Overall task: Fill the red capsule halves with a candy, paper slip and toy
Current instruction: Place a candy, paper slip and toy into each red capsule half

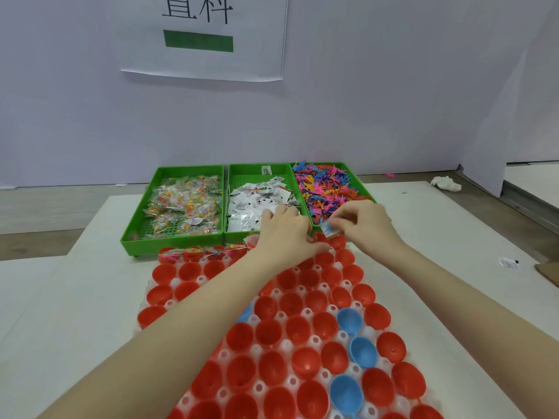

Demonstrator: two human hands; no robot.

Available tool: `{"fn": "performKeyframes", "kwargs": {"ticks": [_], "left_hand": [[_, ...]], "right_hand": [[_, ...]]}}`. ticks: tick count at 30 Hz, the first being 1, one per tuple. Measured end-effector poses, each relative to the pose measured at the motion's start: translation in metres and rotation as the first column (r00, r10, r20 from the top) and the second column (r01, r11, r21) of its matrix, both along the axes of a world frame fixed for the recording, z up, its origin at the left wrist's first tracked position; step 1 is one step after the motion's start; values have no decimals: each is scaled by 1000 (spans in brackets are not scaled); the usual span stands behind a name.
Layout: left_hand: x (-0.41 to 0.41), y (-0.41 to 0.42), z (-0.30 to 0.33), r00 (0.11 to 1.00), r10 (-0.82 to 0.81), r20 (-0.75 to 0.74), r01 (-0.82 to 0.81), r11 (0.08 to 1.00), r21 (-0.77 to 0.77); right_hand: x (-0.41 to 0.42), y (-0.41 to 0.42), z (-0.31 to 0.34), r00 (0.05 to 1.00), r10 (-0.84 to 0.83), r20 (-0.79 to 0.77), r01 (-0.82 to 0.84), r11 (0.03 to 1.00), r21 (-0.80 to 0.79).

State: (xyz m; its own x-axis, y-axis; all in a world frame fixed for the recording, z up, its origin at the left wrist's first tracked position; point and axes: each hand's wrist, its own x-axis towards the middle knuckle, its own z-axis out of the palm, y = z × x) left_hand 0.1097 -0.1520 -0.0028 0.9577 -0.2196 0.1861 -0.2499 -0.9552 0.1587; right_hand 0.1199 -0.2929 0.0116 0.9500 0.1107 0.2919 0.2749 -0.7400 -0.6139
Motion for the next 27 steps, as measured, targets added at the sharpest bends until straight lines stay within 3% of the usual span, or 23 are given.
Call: {"fn": "performKeyframes", "kwargs": {"ticks": [4, 13, 21, 27], "left_hand": [[4, -1, -6, 999, -17, 43, 14, 997, 76], [5, 0, -12, 1000, -25, -6, 25, 1000, -4], [3, -2, -14, 999, -31, 22, 31, 1000, -5], [3, -4, -16, 999, -39, 29, 40, 999, -14]], "right_hand": [[4, 3, -3, 996, 86, 26, -82, 987, -140], [9, 5, -12, 985, 168, 30, -153, 948, -277], [6, 10, -8, 964, 265, 14, -213, 804, -555], [10, 13, -9, 964, 262, 38, -202, 820, -535]]}}
